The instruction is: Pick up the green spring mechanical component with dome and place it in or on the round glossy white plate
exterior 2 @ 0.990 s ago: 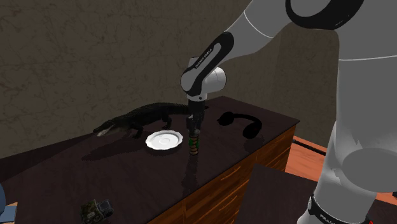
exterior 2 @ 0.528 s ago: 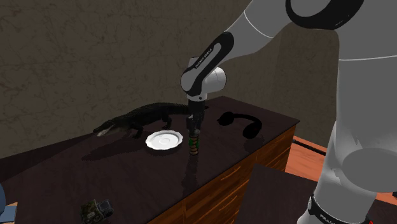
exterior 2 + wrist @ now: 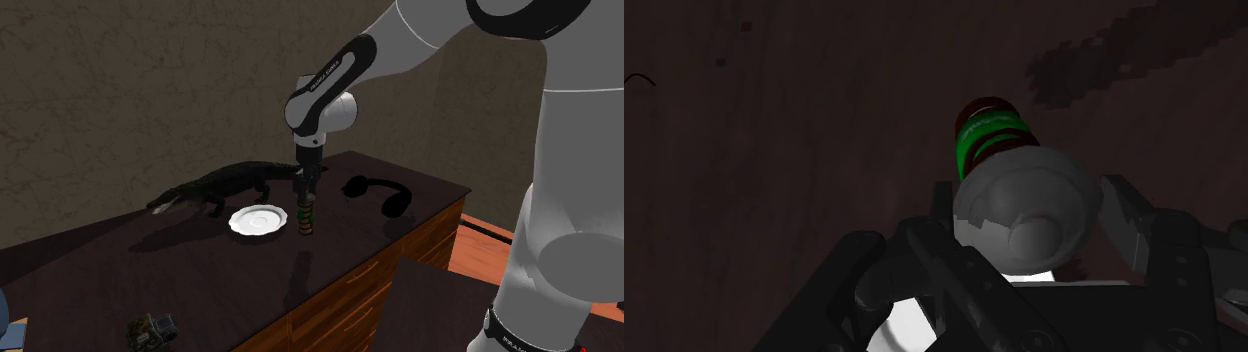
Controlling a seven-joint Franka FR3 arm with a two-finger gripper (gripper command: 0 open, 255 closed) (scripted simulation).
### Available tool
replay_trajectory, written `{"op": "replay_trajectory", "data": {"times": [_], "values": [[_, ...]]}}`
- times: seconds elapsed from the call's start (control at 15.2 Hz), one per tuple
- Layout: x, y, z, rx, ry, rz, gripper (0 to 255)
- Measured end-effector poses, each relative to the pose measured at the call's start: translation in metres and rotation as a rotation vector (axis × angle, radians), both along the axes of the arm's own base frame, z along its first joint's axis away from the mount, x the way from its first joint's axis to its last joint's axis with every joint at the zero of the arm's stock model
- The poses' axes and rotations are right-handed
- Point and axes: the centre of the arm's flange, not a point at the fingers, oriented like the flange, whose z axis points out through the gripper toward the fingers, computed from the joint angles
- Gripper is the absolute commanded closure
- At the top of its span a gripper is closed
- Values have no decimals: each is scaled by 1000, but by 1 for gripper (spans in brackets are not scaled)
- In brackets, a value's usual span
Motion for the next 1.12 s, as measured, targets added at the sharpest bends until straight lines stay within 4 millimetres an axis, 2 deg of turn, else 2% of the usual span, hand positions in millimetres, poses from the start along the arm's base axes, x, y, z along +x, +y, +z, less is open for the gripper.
{"op": "replay_trajectory", "data": {"times": [0.59, 0.79, 1.12], "values": [[0, -1, 47, 0, 0, 0, 255], [24, -4, 59, 0, 0, 0, 255], [88, -13, 76, 0, 0, -1, 255]]}}
